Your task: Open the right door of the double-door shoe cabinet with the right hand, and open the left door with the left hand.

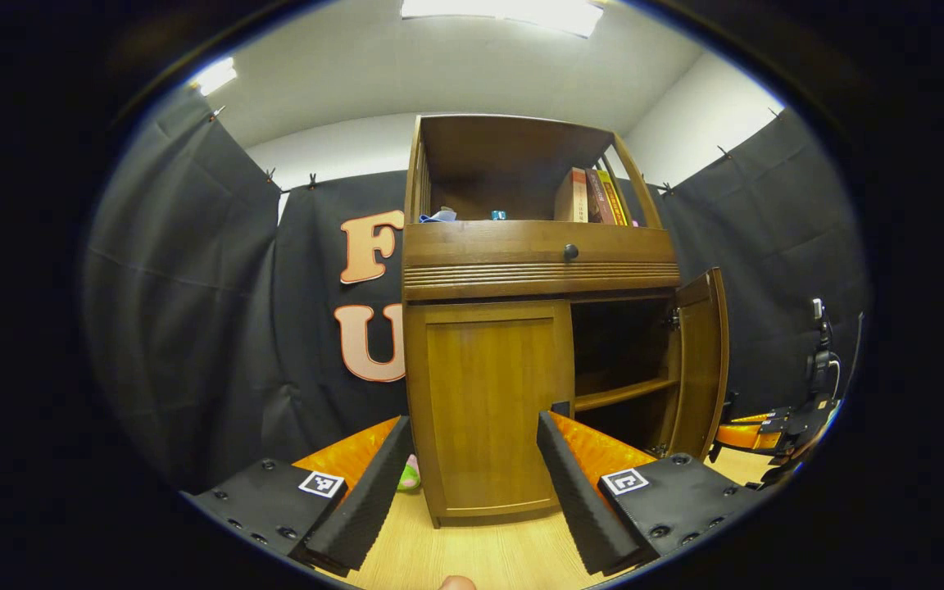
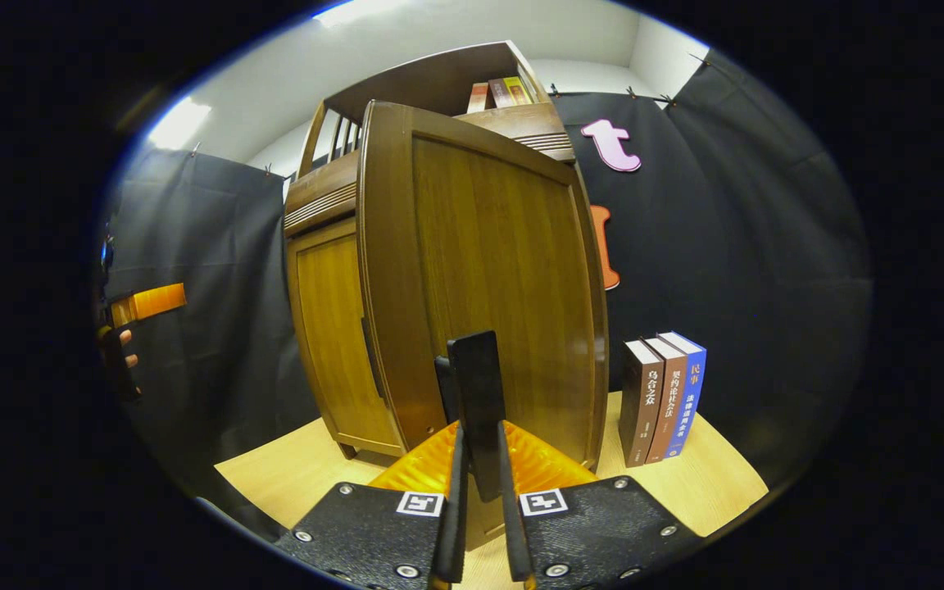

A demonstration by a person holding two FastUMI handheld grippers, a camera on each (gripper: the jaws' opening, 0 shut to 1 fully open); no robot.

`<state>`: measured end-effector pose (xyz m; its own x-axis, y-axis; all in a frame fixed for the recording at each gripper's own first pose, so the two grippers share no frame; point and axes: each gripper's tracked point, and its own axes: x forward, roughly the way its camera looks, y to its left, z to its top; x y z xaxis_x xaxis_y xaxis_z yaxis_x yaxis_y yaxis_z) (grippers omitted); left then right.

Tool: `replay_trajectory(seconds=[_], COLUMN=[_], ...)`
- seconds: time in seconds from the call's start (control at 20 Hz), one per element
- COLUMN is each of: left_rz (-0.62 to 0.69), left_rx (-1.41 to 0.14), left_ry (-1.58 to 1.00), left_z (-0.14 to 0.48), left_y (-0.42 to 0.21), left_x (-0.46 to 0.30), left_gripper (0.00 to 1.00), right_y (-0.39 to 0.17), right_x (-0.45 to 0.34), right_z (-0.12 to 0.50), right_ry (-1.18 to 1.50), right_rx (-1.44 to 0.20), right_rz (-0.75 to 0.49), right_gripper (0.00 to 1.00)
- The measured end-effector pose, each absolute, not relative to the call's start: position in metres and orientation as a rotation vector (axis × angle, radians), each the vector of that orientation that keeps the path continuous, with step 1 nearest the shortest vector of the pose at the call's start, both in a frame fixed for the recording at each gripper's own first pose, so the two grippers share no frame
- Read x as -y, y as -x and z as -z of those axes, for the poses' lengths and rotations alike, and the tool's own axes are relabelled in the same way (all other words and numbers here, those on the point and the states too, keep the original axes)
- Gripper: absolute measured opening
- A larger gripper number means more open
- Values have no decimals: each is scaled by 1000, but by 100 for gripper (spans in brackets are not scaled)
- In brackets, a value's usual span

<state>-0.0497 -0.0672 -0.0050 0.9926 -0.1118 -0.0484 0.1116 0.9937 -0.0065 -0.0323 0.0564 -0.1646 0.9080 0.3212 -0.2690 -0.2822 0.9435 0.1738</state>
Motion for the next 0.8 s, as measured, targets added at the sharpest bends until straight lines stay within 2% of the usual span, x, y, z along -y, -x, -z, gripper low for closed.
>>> replay_trajectory(seconds=[0.8], left_rz=[176], left_rx=[-63], left_ry=[1], left_z=[7], left_y=[44], left_x=[106], left_gripper=[99], right_y=[46], right_x=[66], right_z=[156], right_ry=[-30], right_rx=[-259], right_rz=[-75], right_gripper=[3])
